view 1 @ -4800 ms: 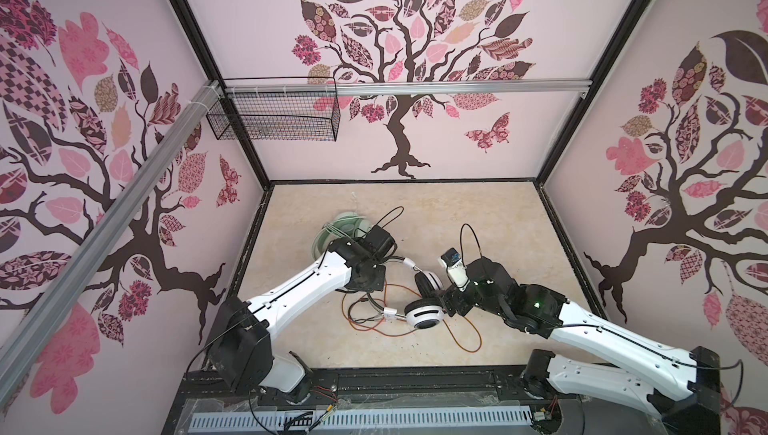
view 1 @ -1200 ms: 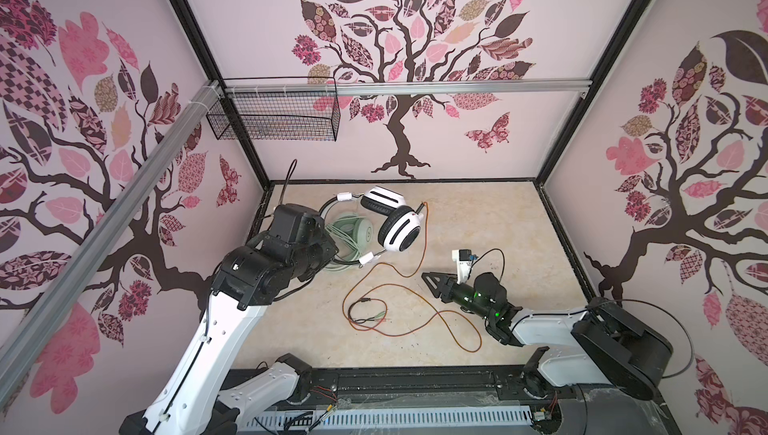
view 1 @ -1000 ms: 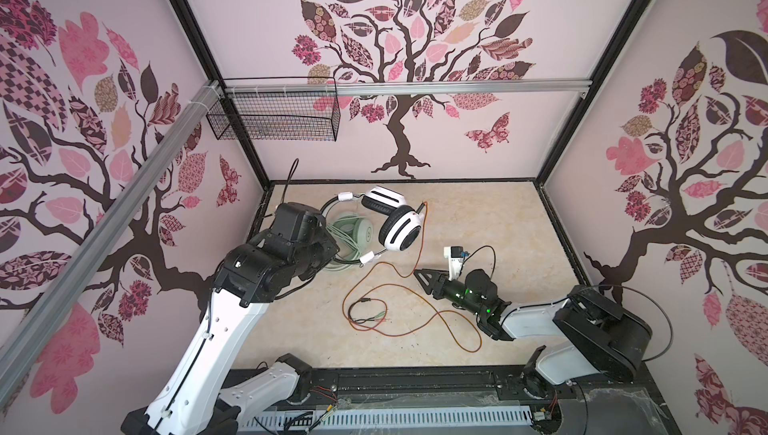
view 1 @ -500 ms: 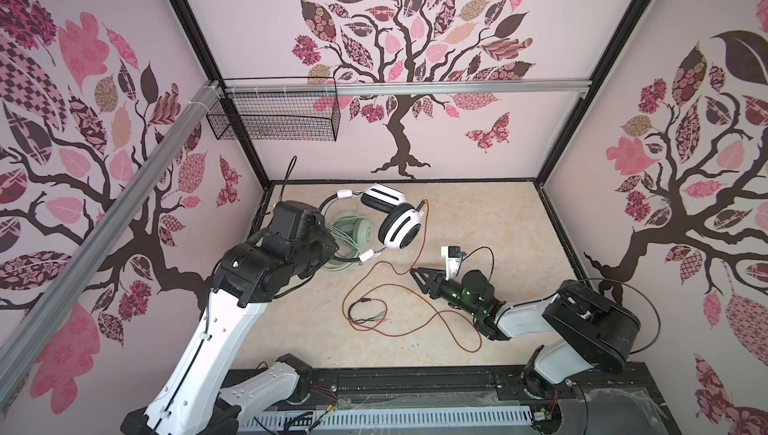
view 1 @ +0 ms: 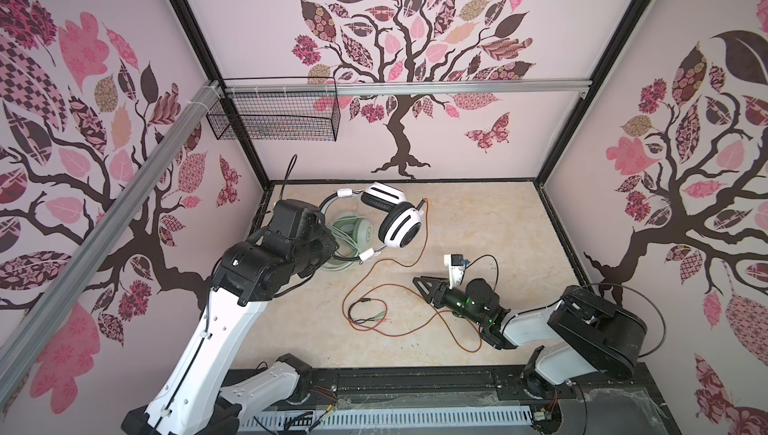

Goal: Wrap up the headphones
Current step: 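Grasp the red cable near the headset with the right gripper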

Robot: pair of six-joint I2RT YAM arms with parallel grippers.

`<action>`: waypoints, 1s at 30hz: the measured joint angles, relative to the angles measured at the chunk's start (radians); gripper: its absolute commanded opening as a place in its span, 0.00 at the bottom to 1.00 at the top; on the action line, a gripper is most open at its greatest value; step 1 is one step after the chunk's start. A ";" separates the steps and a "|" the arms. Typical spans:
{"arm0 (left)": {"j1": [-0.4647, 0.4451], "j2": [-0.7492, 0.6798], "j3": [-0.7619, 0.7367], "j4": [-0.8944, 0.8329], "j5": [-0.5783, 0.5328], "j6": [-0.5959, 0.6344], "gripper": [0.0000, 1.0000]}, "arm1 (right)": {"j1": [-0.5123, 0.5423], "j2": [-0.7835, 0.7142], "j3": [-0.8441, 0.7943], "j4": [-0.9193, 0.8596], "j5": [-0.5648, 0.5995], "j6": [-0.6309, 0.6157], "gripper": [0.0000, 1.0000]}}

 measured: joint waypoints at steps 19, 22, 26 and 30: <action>0.000 0.001 0.006 -0.003 0.005 0.000 0.00 | 0.047 0.163 0.192 -0.005 0.196 0.078 0.40; 0.000 0.001 0.019 -0.007 0.004 0.000 0.00 | 0.052 0.197 0.204 -0.002 0.241 0.090 0.38; 0.000 0.001 0.030 -0.008 0.005 -0.001 0.00 | 0.052 0.266 0.217 0.011 0.289 0.114 0.30; 0.000 0.000 0.032 -0.013 0.004 -0.001 0.00 | 0.054 0.308 0.234 0.016 0.323 0.140 0.22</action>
